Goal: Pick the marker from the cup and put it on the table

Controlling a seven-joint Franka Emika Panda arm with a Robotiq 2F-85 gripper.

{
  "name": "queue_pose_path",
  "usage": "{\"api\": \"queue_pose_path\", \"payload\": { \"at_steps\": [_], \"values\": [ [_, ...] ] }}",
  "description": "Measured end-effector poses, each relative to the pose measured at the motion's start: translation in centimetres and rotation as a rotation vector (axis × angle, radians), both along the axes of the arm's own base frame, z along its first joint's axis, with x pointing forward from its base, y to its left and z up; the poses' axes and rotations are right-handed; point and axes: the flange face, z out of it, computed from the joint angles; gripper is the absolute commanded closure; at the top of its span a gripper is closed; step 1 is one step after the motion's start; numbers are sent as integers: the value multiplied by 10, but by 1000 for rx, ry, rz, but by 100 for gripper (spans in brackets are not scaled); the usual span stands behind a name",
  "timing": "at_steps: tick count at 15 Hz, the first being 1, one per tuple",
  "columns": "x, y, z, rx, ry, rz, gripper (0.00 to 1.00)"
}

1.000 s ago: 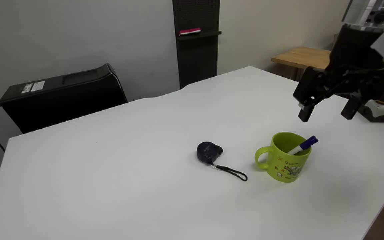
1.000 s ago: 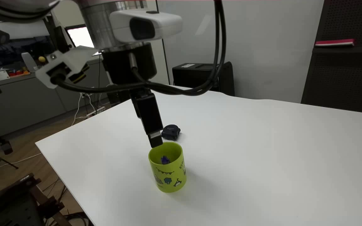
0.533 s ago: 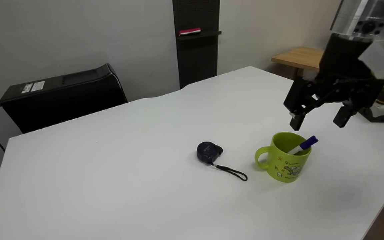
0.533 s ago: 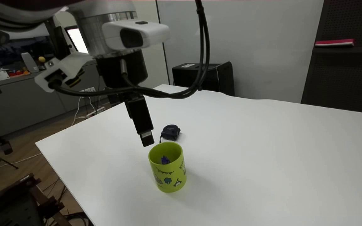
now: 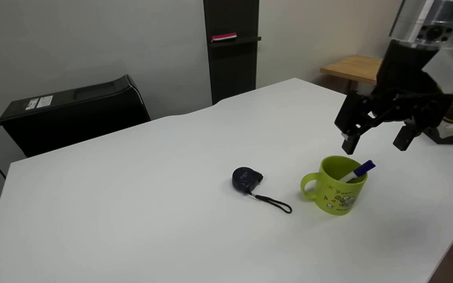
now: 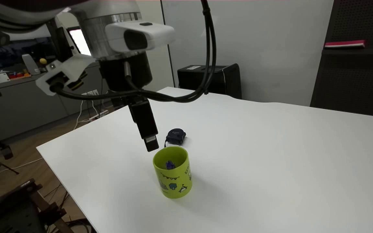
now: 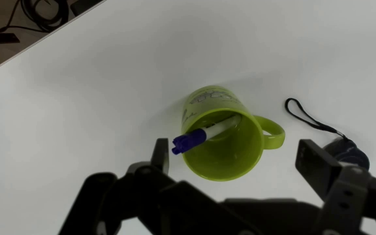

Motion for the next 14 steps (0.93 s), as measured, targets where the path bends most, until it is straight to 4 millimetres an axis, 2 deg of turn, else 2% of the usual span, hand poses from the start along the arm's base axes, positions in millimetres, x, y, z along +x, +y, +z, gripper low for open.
{"api": "queue_pose_path", "payload": {
  "at_steps": [8,14],
  "values": [
    [-1,-7,-4,-6,12,-4,0],
    [-2,-41,-16,-30,35,-46,0]
  ]
}}
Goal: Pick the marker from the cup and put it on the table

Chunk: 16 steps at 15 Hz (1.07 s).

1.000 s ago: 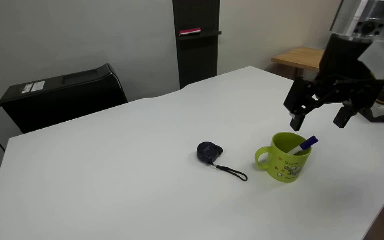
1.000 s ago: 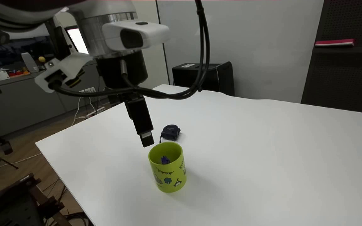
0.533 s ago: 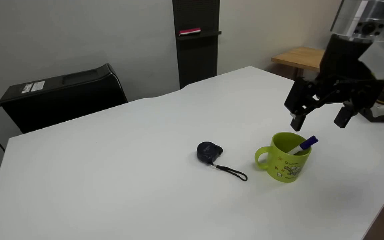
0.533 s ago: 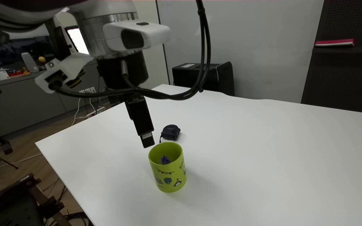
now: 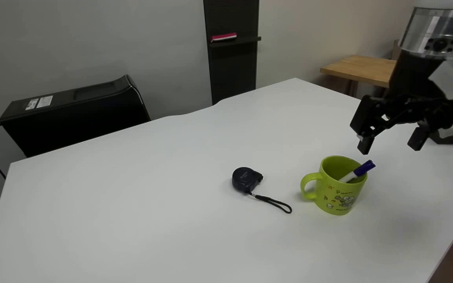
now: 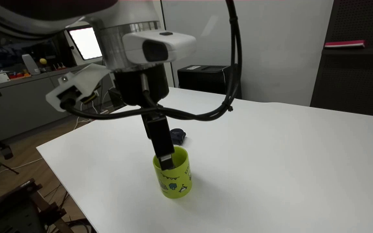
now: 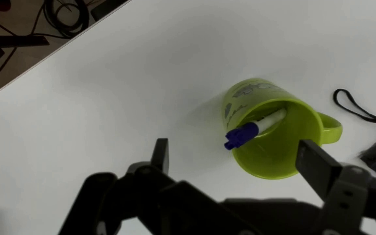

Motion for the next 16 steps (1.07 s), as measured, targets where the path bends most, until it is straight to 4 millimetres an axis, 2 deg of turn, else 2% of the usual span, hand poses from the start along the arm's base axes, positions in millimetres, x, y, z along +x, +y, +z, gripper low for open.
{"api": "queue_pose_path", "payload": {
  "at_steps": [5,14,15,16],
  "values": [
    [-1,-17,-17,3,7,-42,0],
    [0,-24,-41,2,19,-58,0],
    [1,-24,-43,1,21,-57,5],
    [1,-24,-44,0,22,-56,26]
  ]
}}
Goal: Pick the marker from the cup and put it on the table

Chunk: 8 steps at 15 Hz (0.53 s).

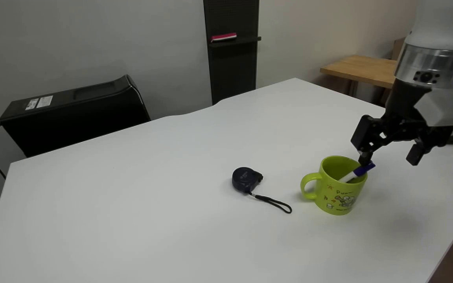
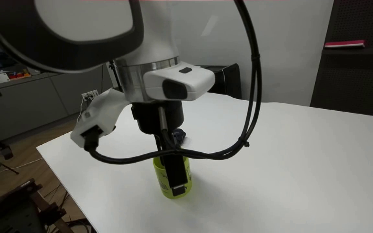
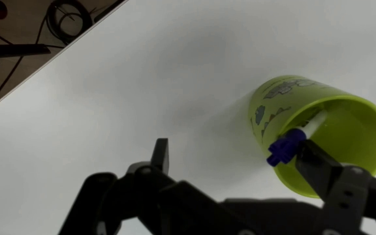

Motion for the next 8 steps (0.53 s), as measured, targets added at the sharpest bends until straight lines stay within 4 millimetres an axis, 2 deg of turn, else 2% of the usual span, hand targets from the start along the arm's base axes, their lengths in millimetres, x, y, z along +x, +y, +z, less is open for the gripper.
{"api": "queue_pose_path", "payload": {
  "at_steps": [2,8],
  "values": [
    [2,1,-1,-2,-1,4,29],
    [11,7,-2,-9,-7,17,71]
  ]
}}
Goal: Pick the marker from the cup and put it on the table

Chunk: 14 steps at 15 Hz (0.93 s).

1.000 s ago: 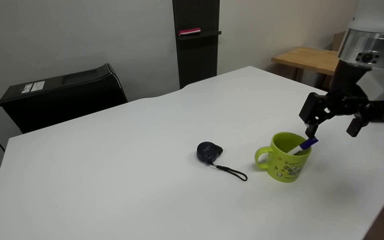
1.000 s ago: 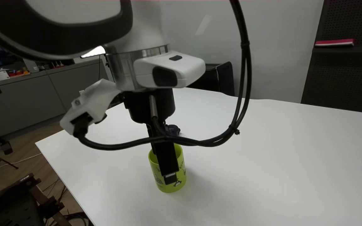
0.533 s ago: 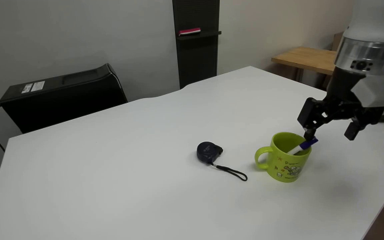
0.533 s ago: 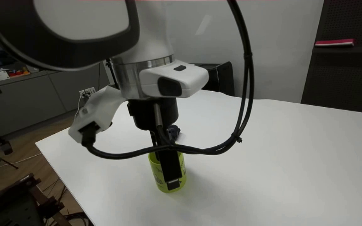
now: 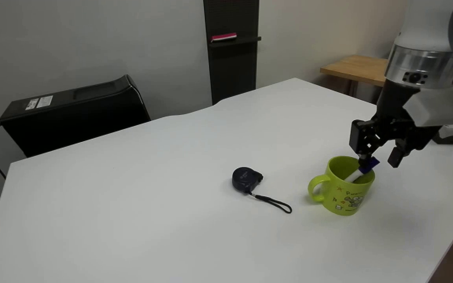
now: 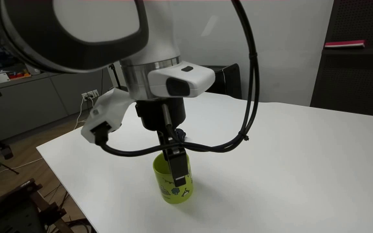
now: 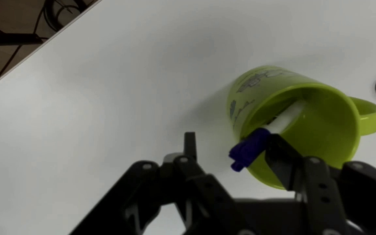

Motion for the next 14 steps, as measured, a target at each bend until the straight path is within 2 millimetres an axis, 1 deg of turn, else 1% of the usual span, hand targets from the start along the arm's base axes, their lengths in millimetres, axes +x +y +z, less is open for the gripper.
{"api": "queue_pose_path", "payload": {
  "at_steps": [2,3,8,13,14],
  "values": [
    [1,3,-2,-5,2,4,85],
    [2,4,-3,-8,4,5,90],
    [13,7,4,-32,-21,15,93],
    [32,17,20,-84,-66,28,94],
    [35,18,24,-92,-73,26,100]
  ]
}}
